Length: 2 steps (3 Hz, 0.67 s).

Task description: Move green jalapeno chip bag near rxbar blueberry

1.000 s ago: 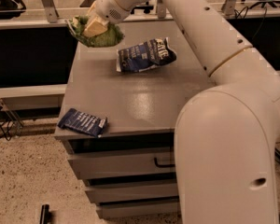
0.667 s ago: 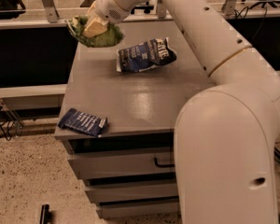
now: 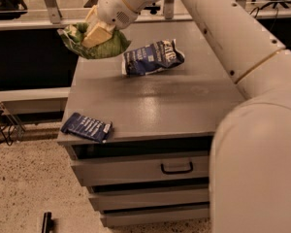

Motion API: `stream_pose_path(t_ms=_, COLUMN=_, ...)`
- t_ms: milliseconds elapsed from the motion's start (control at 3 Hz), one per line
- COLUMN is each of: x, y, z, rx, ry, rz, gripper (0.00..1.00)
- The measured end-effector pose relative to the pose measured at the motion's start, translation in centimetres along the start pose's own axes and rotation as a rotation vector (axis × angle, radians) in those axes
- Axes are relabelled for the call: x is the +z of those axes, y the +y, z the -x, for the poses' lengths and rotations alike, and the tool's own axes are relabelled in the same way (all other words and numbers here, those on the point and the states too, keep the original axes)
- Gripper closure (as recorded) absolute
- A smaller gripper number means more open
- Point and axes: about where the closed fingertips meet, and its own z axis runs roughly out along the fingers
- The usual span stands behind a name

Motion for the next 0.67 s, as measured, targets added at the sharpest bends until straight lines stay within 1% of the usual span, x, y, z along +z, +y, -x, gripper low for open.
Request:
stream_pose_path(t_ms=333, x=0.5, y=4.3, z=1.8, rx=-0.017, ry=-0.029, rz=0.061, gripper=1.00)
stream_pose_path(t_ms=667, x=3.0, y=9.1, z=2.6, rx=-0.050, ry=-0.023, rz=0.123, gripper=0.97)
